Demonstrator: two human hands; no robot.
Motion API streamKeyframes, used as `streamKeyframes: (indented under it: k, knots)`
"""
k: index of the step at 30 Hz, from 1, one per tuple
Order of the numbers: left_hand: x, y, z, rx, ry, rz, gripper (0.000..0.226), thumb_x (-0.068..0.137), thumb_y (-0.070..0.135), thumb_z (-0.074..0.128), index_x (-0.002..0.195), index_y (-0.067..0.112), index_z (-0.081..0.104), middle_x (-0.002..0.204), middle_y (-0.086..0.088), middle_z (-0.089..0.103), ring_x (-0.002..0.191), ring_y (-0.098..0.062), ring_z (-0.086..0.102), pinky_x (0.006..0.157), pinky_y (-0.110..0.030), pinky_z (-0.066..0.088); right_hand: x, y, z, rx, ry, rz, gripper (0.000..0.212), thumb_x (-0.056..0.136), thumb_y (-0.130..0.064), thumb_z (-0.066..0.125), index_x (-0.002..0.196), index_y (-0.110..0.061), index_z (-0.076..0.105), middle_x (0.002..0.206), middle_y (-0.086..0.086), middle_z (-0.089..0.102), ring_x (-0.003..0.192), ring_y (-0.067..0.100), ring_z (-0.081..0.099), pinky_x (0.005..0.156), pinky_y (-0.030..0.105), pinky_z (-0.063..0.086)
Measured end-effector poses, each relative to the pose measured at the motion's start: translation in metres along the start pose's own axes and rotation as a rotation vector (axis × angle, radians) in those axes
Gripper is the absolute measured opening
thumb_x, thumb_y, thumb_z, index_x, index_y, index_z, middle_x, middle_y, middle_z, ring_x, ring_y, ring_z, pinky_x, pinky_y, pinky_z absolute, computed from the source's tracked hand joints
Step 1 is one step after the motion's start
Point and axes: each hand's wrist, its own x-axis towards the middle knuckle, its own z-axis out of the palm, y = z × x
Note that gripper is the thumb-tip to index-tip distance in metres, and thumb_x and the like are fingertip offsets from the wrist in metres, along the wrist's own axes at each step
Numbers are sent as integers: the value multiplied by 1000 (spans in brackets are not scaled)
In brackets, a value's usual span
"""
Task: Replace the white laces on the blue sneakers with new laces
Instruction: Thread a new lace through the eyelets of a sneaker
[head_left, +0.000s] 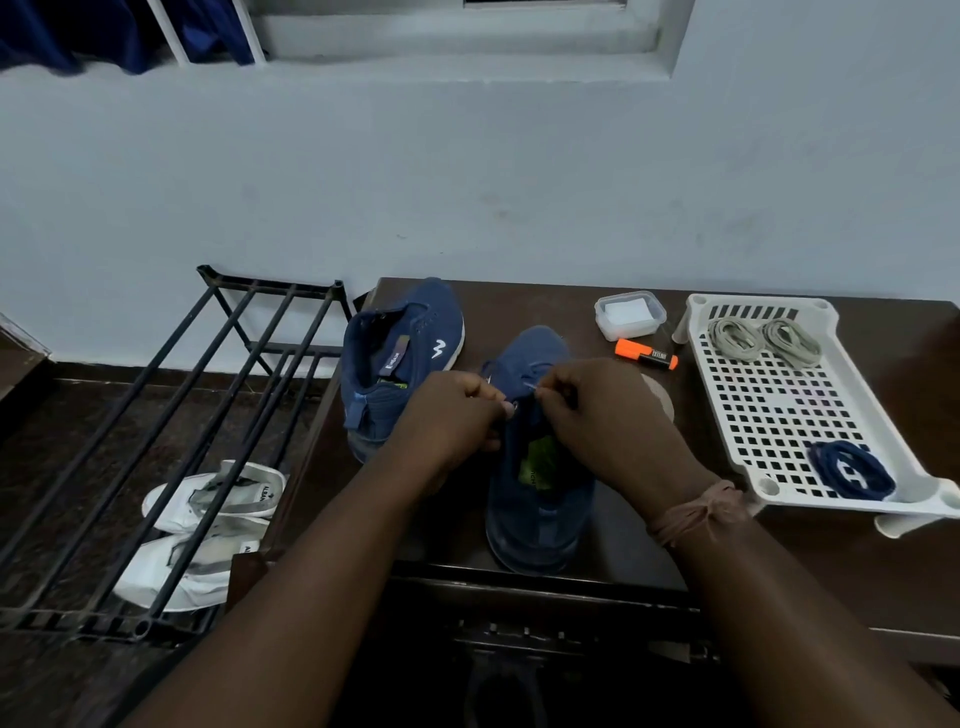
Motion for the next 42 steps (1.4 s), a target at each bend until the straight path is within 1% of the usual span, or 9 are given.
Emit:
streamKeyframes:
  k: [3, 6, 11, 17, 22, 31, 36, 40, 42]
  knots:
    - [1, 0, -1, -161, -35, -128, 8, 94, 5, 66, 93, -1, 71, 85, -14, 68, 72, -18, 66, 62, -25, 61, -1, -5, 7, -77, 29, -28, 21, 92, -23, 56, 81, -16, 72, 76, 1, 66, 71, 17, 60, 69, 35, 53]
    - [3, -1, 0, -211, -37, -150, 7, 94, 4, 65, 93, 1, 71, 83, -12, 68, 72, -18, 66, 63, -26, 61, 0, -8, 17, -147, 44, -61, 26, 87, -18, 54, 66, -9, 65, 67, 6, 58, 64, 23, 54, 65, 40, 50]
    - [6, -4, 0, -246, -43, -145, 6, 92, 5, 69, 89, 2, 72, 77, -11, 70, 67, -16, 66, 60, -25, 58, 1, -10, 24, -251, -6, -52, 27, 90, -23, 50, 69, -11, 62, 70, 2, 48, 69, 23, 51, 63, 33, 40]
    - [8, -4, -1, -241, -69, -133, 14, 90, 6, 72, 102, -1, 73, 84, -13, 71, 67, -16, 65, 61, -26, 58, 1, -10, 27, -249, 54, -26, 26, 90, -21, 51, 65, -17, 52, 67, 0, 44, 68, 22, 48, 60, 31, 33]
    - [7, -4, -2, -228, -64, -109, 14, 90, 6, 72, 102, -1, 74, 82, -13, 71, 65, -15, 66, 62, -26, 60, 1, -9, 27, -238, 69, -25, 25, 91, -21, 51, 70, -13, 62, 70, 1, 49, 71, 22, 52, 60, 31, 36]
    - [7, -2, -2, -241, -87, -111, 13, 92, 9, 71, 101, 0, 75, 83, -11, 73, 67, -16, 67, 63, -26, 60, 1, -7, 30, -228, 132, -5, 27, 91, -22, 51, 67, -12, 61, 70, 4, 54, 71, 23, 53, 60, 33, 38]
    - [10, -5, -1, -253, -93, -118, 13, 98, 12, 64, 98, 1, 71, 79, -7, 69, 64, -13, 63, 60, -25, 56, 4, -8, 33, -242, 70, -90, 28, 97, -27, 46, 77, -16, 61, 83, 5, 60, 78, 21, 52, 76, 37, 46]
    - [13, -6, 6, -295, -144, -159, 13, 102, 14, 58, 94, 8, 66, 82, -10, 62, 66, -14, 56, 60, -24, 52, 4, -9, 33, -209, 78, -68, 17, 93, -25, 49, 79, -18, 56, 88, 4, 62, 78, 20, 51, 78, 35, 42]
    - [12, -7, 10, -212, -134, -125, 19, 103, 16, 54, 91, 7, 65, 80, -12, 59, 65, -16, 54, 64, -29, 49, 1, -10, 30, -173, 73, -38, 9, 91, -23, 54, 87, -16, 58, 94, 3, 58, 84, 21, 50, 80, 33, 38]
